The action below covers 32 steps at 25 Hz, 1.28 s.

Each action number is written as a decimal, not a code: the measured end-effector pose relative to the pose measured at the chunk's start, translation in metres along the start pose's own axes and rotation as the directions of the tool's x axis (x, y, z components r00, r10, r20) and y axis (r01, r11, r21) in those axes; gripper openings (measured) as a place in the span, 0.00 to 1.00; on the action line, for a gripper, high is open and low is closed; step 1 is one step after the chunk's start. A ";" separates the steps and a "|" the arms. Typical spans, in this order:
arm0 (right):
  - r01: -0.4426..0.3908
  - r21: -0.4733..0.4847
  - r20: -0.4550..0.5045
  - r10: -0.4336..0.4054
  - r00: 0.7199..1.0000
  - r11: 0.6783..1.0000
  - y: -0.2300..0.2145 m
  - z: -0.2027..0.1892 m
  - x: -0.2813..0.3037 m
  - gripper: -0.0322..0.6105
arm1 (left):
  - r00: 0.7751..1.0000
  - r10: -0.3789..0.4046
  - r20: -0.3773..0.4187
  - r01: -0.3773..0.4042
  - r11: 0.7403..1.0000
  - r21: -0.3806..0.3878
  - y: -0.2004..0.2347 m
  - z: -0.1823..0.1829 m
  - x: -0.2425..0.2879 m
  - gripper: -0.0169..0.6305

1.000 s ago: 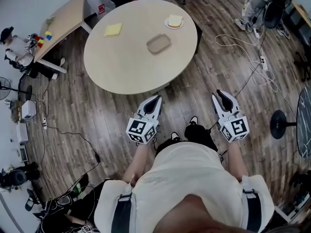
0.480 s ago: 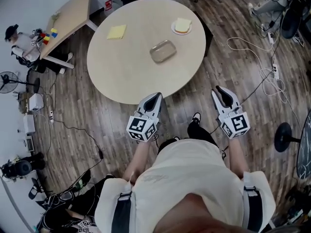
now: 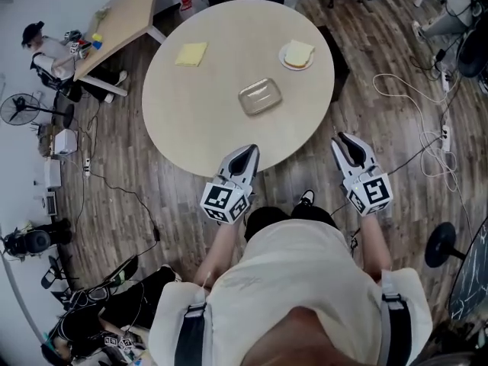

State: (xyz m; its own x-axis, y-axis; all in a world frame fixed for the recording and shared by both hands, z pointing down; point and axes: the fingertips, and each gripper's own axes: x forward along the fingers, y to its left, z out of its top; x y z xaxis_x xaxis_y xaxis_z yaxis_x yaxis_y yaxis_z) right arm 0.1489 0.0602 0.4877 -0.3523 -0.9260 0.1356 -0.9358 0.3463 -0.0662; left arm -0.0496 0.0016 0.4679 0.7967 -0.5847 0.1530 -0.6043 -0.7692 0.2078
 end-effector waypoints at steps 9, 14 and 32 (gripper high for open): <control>-0.019 0.052 -0.048 0.021 0.999 0.998 -0.023 -0.027 0.025 0.20 | 0.999 0.017 -0.043 -0.017 1.000 -0.008 0.013 -0.008 0.035 0.05; -0.012 0.040 -0.069 0.015 0.997 0.999 -0.031 -0.024 0.053 0.20 | 0.999 0.023 -0.029 -0.023 0.999 -0.024 0.045 -0.003 0.051 0.05; -0.043 -0.042 -0.142 0.037 0.989 0.998 -0.058 0.005 0.187 0.20 | 0.999 -0.008 0.039 0.009 1.000 -0.023 0.154 0.041 0.129 0.05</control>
State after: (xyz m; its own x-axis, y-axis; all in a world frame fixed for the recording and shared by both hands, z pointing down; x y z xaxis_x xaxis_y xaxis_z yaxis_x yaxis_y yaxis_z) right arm 0.1374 -0.1343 0.5116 -0.3851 -0.8818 0.2722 -0.9194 0.3921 -0.0305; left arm -0.0399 -0.2030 0.4803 0.8011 -0.5876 0.1138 -0.5966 -0.7683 0.2318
